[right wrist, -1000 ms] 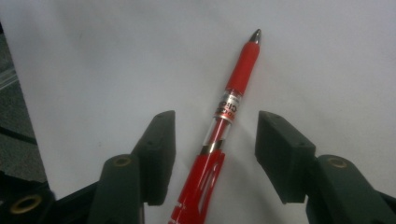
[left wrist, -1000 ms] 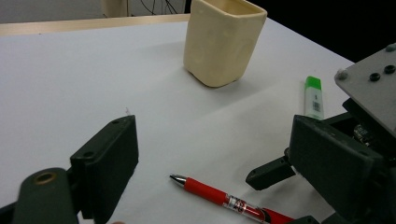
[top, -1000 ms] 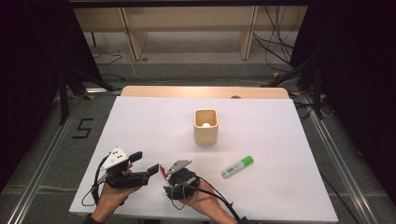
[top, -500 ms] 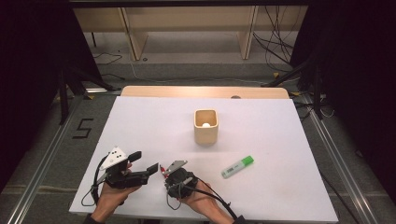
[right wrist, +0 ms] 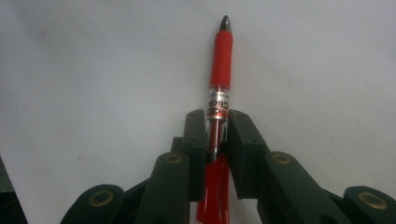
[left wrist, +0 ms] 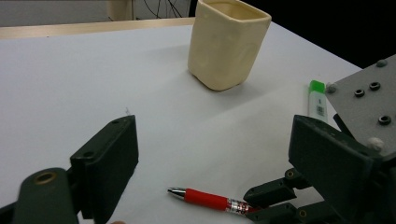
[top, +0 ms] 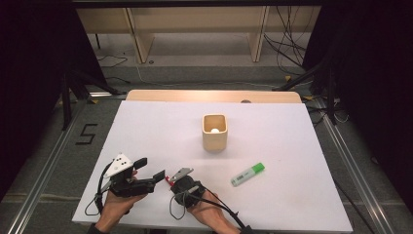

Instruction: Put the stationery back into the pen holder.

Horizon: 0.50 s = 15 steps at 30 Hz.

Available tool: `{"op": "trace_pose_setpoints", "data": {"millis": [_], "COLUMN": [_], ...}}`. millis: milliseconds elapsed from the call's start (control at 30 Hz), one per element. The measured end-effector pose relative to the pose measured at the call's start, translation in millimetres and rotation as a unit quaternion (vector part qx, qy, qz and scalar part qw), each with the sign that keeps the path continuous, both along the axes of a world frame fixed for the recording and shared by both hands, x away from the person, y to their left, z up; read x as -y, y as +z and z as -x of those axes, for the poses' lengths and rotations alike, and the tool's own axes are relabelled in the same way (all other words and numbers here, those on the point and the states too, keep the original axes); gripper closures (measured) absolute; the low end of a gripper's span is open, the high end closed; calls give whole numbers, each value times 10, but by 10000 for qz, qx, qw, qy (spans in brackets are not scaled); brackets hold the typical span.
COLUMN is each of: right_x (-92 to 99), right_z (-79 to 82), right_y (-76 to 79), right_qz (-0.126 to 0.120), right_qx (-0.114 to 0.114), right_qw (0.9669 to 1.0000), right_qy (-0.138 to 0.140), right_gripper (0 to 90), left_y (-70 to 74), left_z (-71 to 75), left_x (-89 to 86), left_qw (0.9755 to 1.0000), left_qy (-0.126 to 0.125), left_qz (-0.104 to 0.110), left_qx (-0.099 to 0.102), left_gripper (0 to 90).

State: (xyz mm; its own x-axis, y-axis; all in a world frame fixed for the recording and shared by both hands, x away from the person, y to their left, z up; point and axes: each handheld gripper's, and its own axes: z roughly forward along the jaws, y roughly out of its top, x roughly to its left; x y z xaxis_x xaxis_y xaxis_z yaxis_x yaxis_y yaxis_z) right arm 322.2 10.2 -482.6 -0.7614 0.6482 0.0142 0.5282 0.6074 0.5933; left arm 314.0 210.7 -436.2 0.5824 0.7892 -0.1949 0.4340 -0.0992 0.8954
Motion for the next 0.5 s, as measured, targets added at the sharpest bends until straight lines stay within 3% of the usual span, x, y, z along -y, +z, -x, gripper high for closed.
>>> {"op": "trace_pose_setpoints", "data": {"millis": [200, 500], "right_x": [38, 141], "right_z": [-27, -51], "right_y": [8, 25], "right_qz": [-138, -356], "right_qx": [-142, -182], "right_qw": [9998, 9992], "right_qy": [51, 68], "right_gripper": [800, 802], "left_y": [7, 5], "left_z": [1, -4], "left_x": [-17, -29], "left_qw": [10000, 9999], "left_qy": [65, 129], "left_qz": [54, 111], "left_qx": [16, 5], "left_gripper": [156, 156]}}
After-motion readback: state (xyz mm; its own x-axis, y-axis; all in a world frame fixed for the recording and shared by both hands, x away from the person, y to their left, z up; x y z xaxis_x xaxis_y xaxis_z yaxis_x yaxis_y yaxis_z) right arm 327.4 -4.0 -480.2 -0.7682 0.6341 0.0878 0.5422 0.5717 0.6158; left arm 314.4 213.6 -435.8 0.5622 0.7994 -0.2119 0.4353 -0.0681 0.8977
